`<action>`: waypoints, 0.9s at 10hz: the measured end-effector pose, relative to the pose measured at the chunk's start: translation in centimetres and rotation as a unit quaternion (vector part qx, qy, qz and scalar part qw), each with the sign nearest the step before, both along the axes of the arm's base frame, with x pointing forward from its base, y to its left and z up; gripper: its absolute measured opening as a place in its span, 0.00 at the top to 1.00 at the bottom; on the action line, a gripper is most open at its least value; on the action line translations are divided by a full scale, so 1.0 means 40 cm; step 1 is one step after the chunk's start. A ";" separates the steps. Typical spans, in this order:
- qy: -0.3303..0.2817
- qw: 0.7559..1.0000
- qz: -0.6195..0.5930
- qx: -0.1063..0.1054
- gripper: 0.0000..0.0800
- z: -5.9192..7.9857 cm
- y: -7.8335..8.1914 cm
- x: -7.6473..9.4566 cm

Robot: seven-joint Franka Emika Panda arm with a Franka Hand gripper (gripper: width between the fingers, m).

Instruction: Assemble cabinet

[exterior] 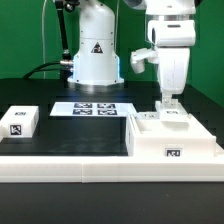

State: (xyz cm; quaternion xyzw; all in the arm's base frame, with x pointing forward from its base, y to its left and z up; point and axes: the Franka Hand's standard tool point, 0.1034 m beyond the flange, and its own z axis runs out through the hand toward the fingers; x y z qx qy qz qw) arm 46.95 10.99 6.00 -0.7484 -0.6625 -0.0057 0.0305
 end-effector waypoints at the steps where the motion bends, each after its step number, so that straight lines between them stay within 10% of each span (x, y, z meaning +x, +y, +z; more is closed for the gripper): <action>1: 0.000 1.000 0.000 0.000 0.91 0.001 0.001 0.000; 9: -0.004 1.000 0.000 0.002 0.91 0.006 -0.012 0.083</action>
Offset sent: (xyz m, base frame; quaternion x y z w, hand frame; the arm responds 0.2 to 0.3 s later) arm 0.0000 0.0000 0.0000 0.0000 0.0000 0.0000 1.0000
